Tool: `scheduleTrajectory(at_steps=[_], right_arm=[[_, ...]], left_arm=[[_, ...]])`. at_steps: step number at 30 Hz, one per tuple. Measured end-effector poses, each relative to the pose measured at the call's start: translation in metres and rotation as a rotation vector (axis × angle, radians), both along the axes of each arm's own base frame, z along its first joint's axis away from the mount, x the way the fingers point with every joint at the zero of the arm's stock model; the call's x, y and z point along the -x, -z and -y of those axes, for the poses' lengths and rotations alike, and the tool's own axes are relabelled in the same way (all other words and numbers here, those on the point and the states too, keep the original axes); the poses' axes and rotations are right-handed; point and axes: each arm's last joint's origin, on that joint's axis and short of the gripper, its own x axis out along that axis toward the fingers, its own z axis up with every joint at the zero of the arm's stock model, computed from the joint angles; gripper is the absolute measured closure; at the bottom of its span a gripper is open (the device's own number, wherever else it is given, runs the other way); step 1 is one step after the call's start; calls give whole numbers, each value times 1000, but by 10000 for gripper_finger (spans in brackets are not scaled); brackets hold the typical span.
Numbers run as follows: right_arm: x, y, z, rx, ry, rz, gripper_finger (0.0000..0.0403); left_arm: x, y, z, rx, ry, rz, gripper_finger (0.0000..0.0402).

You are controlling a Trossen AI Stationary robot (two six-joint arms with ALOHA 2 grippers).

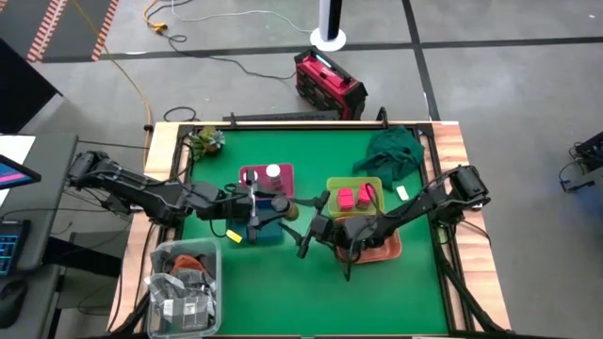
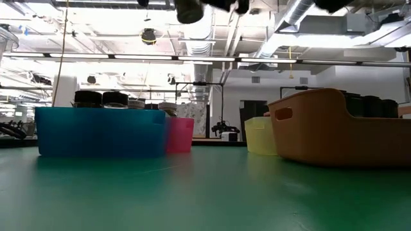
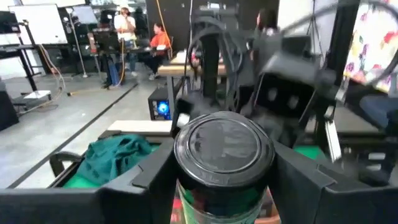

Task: Sort spices by type
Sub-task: Put the black seasoning bottle into the blue bin

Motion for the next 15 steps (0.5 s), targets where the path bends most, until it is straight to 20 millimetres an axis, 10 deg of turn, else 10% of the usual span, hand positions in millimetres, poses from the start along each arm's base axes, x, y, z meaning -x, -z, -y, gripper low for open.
scheduleTrajectory(at_steps=[15], right_arm=[[60, -42, -15, -153, 36, -241, 58]], left_arm=[[17, 16, -8, 47, -144, -370, 191]])
